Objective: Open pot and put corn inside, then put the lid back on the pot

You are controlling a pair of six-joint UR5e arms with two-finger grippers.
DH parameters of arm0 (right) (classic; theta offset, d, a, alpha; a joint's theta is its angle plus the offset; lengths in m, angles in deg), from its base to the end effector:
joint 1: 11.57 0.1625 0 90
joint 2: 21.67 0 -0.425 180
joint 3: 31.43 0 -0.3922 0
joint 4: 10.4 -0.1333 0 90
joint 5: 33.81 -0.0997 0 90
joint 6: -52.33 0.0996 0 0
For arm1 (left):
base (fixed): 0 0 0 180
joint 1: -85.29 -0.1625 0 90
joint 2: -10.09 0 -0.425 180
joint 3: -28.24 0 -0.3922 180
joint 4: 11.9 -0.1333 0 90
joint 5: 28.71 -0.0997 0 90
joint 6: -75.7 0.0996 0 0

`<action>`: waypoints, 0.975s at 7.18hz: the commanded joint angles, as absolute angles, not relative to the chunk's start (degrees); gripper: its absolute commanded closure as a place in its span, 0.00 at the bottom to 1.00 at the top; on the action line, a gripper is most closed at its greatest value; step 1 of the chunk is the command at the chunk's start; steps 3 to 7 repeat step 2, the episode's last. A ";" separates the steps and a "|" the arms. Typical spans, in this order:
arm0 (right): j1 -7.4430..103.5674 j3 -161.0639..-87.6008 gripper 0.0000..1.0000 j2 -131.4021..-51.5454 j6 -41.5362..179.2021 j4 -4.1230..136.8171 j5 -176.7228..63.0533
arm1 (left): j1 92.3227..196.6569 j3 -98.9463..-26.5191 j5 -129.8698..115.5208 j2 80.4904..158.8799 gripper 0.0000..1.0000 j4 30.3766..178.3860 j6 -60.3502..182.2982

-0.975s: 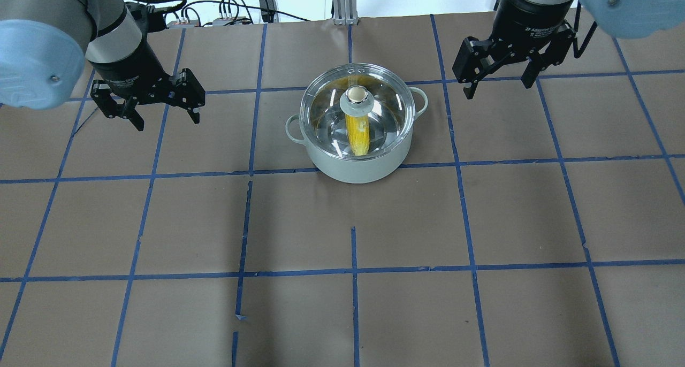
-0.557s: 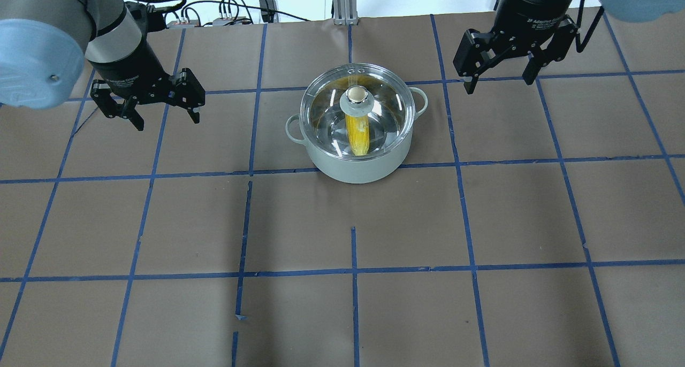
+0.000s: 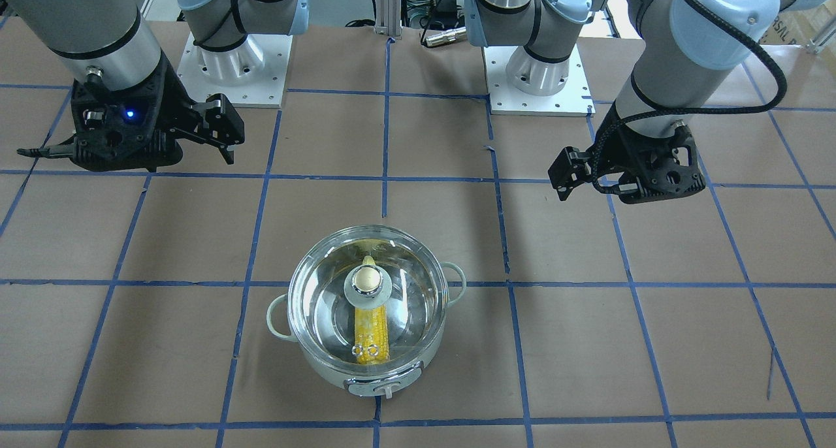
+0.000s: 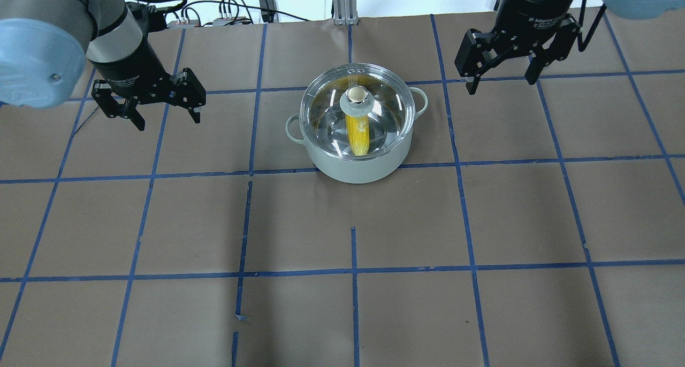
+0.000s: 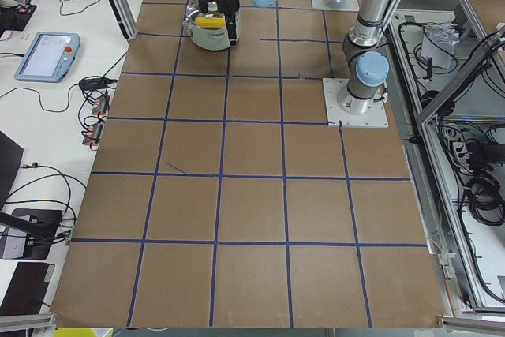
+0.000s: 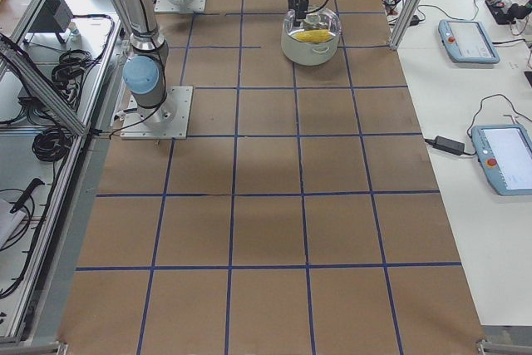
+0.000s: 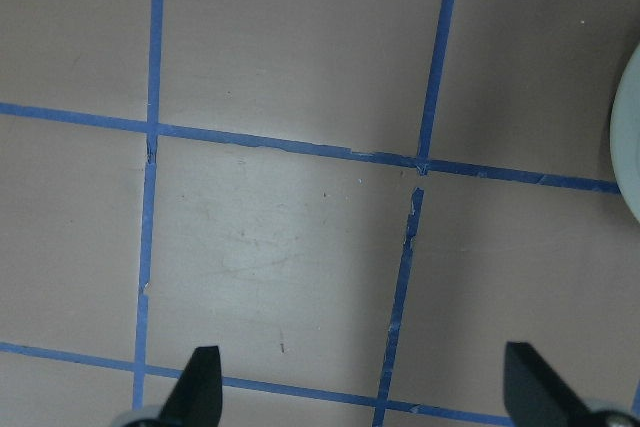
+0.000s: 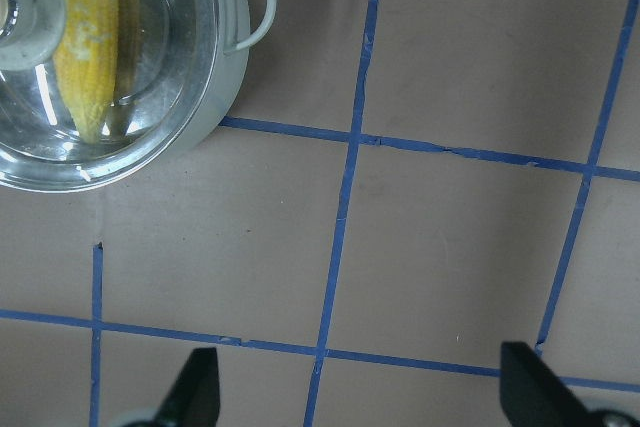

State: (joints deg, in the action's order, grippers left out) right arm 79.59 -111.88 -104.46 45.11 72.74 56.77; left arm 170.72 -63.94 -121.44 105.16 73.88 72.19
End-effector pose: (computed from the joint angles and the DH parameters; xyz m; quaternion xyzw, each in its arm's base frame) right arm 0.1431 -0.5340 0.4930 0.0732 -0.9965 -0.0396 0.0030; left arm -0.0866 -0.5295 0.4317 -0.0698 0.9969 0.0267 0.0236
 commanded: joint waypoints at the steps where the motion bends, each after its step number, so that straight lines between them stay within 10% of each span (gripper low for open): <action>1: 79.66 -112.28 0.00 -104.20 45.12 72.83 56.81 | 170.72 -63.96 -121.35 105.19 0.00 73.88 72.19; 7: 79.66 -112.37 0.00 -104.20 45.12 72.75 56.63 | 170.72 -63.96 -121.43 105.19 0.00 73.88 72.19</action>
